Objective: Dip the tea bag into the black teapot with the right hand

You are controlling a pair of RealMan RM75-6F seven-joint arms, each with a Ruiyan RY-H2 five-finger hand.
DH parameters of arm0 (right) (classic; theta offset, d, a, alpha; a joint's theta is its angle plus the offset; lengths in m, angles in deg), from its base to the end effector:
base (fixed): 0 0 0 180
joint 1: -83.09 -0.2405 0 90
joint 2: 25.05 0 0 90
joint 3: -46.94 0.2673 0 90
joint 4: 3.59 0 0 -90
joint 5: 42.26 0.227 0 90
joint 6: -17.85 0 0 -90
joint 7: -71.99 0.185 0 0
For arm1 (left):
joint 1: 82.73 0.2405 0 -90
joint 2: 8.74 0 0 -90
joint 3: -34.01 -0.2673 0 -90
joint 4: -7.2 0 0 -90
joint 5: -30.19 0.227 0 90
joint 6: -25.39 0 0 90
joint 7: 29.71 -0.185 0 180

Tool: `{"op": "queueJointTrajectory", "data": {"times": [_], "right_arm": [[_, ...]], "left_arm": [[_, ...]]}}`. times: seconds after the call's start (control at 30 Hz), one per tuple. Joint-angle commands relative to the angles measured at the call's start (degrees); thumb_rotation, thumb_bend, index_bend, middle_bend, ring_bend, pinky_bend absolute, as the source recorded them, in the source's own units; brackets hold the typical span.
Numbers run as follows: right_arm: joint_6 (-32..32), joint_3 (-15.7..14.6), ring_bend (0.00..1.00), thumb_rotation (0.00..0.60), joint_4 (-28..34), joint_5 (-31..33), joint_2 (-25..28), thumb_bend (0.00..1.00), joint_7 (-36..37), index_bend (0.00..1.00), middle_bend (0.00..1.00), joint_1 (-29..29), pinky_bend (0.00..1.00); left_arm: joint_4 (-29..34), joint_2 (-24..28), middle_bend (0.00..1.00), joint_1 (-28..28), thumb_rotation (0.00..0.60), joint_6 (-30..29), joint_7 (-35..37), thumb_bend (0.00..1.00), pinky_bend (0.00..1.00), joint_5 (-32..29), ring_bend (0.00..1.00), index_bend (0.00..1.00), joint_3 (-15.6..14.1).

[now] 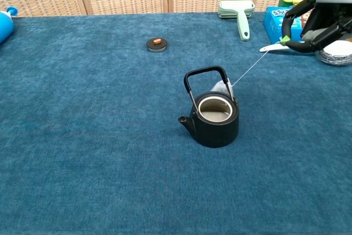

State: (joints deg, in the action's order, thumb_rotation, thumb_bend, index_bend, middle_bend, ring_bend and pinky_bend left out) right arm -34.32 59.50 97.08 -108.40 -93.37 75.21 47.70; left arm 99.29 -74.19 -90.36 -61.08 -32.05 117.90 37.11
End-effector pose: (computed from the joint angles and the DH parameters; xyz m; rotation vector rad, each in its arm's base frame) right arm -0.1725 -0.3747 0.0510 1.6963 -1.3063 1.0928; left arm -0.3076 0.2401 0.1435 -1.4277 -0.8223 -0.9615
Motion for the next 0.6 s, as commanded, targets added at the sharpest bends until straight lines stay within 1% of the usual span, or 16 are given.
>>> {"op": "queueJointTrajectory", "data": {"times": [0.03, 0.27, 0.6], "right_arm": [[-0.7, 0.4, 1.0, 0.6, 1.6, -1.4, 1.1, 0.51, 2.3, 0.6, 1.0, 0.9, 1.0], [-0.6, 1.0, 1.0, 0.6, 4.6, -4.4, 4.1, 0.51, 8.5, 0.6, 1.0, 1.8, 1.0], [-0.9, 2.0, 1.0, 0.6, 8.0, -8.5, 8.0, 0.5, 17.4, 0.6, 1.0, 2.8, 1.0]], "left_arm": [[-0.1, -0.2, 0.06, 0.0, 0.6, 0.3, 0.1, 0.24, 0.09, 0.2, 0.0, 0.0, -0.3], [-0.5, -0.7, 0.06, 0.1, 0.6, 1.2, 0.6, 0.24, 0.09, 0.3, 0.0, 0.0, -1.0], [-0.9, -1.1, 0.06, 0.0, 0.6, 1.3, 0.9, 0.24, 0.09, 0.5, 0.0, 0.0, -1.1]]}}
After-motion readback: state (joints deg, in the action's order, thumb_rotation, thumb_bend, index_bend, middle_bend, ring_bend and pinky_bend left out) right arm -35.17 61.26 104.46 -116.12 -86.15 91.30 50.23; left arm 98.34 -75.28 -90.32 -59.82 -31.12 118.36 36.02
